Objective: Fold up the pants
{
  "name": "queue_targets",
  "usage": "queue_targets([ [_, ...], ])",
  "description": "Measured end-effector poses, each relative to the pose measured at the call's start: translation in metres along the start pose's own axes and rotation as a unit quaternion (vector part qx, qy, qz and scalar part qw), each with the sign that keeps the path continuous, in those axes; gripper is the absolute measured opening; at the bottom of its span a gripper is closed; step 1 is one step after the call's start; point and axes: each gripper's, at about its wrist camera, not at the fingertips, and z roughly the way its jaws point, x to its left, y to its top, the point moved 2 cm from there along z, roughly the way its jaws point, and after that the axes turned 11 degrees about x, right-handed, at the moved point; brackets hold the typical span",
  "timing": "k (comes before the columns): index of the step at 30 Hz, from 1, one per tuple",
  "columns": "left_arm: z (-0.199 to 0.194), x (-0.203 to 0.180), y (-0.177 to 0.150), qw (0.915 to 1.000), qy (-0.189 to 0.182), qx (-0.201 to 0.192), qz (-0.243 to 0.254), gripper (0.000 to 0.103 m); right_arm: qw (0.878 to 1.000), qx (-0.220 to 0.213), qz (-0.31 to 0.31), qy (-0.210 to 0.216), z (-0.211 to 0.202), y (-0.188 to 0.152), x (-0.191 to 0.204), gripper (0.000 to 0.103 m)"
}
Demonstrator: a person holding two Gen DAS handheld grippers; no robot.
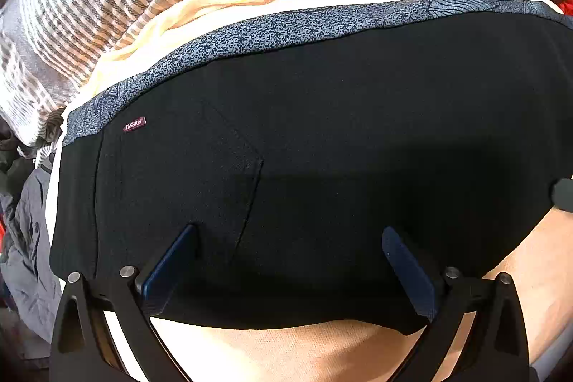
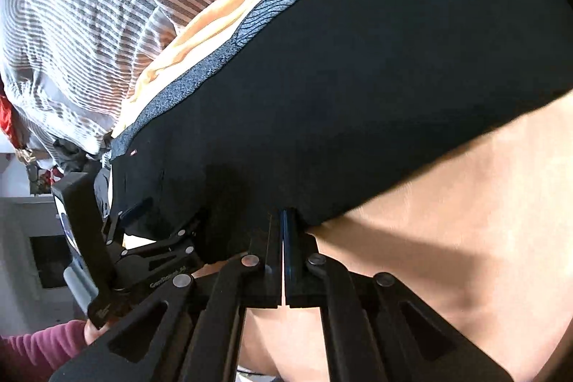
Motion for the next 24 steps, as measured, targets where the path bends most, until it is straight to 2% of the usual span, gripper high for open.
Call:
queue_targets([
  [4,0.0,-0.002,0.0,1.0,0.006,-0.001,-0.003,0.103,1.0,-0.014,0.006,-0.003,-0.029,-0.008,-0.001,0.004],
  [6,0.001,-0.005,0.001,0.9999,0.01,-0.003,-0.004,0.103,0.999,-0.031,0.0,-0.021,-0.045,-0.006,-0.005,0.012],
  [8,0.0,-0.005,-0.002,0.9999,0.012,-0.004,-0.005,0.103,0.999,-0.038,-0.003,-0.035,-0.052,-0.001,-0.009,0.015],
  [14,0.001,-0.005,0.0,0.9999,0.014,-0.004,-0.002,0.103,0.997,-0.018,-0.004,-0.073,-0.047,0.015,-0.025,0.014],
  [19,0.002,-0.004,0.001,0.9998,0.017,-0.005,0.0,0.103,0.998,-0.036,0.026,-0.041,-0.061,0.007,-0.04,0.016],
  [20,0.003,-0.004,0.001,0.9998,0.018,-0.005,0.001,0.103,0.998,-0.037,0.034,-0.041,-0.063,0.005,-0.044,0.021],
  [21,0.003,-0.004,0.001,0.9998,0.018,-0.005,0.002,0.103,0.997,-0.037,0.046,-0.058,-0.066,0.003,-0.051,0.032],
  [22,0.003,-0.006,0.001,0.9998,0.018,-0.003,0.002,0.103,0.995,-0.04,0.055,-0.068,-0.069,0.0,-0.056,0.035],
  [24,0.002,-0.006,0.004,0.9998,0.018,0.005,0.001,0.103,0.994,-0.047,0.076,-0.059,-0.079,-0.006,-0.069,0.035],
])
